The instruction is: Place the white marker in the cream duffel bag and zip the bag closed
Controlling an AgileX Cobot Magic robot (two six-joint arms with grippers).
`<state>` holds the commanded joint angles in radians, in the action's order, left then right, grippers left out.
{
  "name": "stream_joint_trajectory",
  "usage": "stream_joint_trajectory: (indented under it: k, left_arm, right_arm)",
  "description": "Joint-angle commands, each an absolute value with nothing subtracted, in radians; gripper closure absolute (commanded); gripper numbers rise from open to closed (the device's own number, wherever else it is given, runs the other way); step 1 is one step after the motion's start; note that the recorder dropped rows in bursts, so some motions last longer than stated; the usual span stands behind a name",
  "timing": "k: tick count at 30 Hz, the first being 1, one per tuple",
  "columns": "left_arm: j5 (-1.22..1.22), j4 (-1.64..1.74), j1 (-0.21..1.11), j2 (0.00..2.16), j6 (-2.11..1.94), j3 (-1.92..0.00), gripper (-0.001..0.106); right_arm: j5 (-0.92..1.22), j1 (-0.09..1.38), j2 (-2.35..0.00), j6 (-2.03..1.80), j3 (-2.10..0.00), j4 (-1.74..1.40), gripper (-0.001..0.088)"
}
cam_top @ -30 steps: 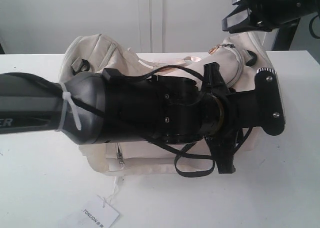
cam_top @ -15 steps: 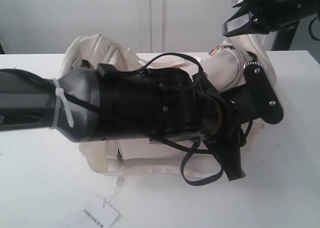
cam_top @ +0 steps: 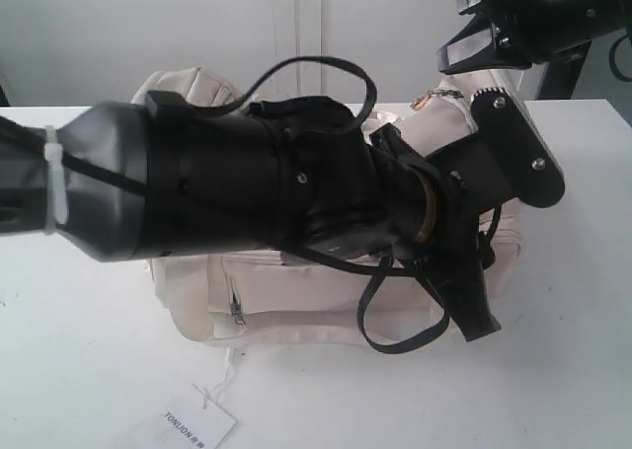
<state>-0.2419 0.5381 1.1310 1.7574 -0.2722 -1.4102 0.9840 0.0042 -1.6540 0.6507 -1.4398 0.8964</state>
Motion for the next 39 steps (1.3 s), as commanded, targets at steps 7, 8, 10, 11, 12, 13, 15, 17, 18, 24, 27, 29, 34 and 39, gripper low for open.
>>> stream_joint_trajectory:
  k: [7,8,10,11,12,13,15,17,18,24,27,29,34,39]
  left_arm:
    - [-0.459,0.465,1.131,1.672,-0.272,-1.410,0.057]
    - [-0.502,0.463,1.129,1.661,-0.272,-1.410,0.058]
    - [-0.589,0.456,1.129,1.635,-0.274,-1.410,0.065]
    - [-0.626,0.452,1.129,1.624,-0.282,-1.410,0.071]
    - [-0.653,0.452,1.129,1.612,-0.294,-1.410,0.076]
    - [-0.681,0.452,1.129,1.601,-0.300,-1.410,0.082]
    - [-0.715,0.452,1.129,1.581,-0.310,-1.410,0.093]
    - [-0.732,0.452,1.129,1.562,-0.318,-1.410,0.103]
    - [-0.734,0.452,1.129,1.556,-0.318,-1.410,0.105]
    - [-0.767,0.447,1.093,1.511,-0.355,-1.410,0.105]
    - [-0.829,0.447,1.046,1.493,-0.398,-1.410,0.105]
    - [-0.874,0.447,1.011,1.483,-0.416,-1.410,0.105]
    - [-0.962,0.422,0.897,1.460,-0.423,-1.410,0.105]
    - [-0.973,0.313,0.757,1.443,-0.412,-1.410,0.105]
  right_arm:
    - [1.002,0.004,-1.654,0.646,-1.440,0.893,0.0868]
    - [1.002,0.004,-1.654,0.643,-1.440,0.893,0.0868]
    - [1.003,0.004,-1.654,0.622,-1.440,0.890,0.0868]
    - [1.006,0.004,-1.654,0.612,-1.440,0.882,0.0868]
    - [1.006,0.004,-1.654,0.603,-1.440,0.876,0.0868]
    - [1.006,0.004,-1.654,0.592,-1.440,0.862,0.0868]
    - [1.008,0.004,-1.654,0.563,-1.440,0.828,0.0868]
    - [1.010,0.004,-1.654,0.525,-1.440,0.793,0.0868]
    - [1.010,0.004,-1.654,0.512,-1.440,0.780,0.0868]
    - [1.039,0.000,-1.654,0.459,-1.440,0.728,0.0868]
    - [1.051,0.000,-1.647,0.434,-1.440,0.705,0.0868]
    - [1.053,0.000,-1.636,0.419,-1.440,0.681,0.0868]
    - [1.057,0.000,-1.592,0.359,-1.440,0.585,0.0868]
    - [1.088,0.000,-1.544,0.253,-1.440,0.448,0.0868]
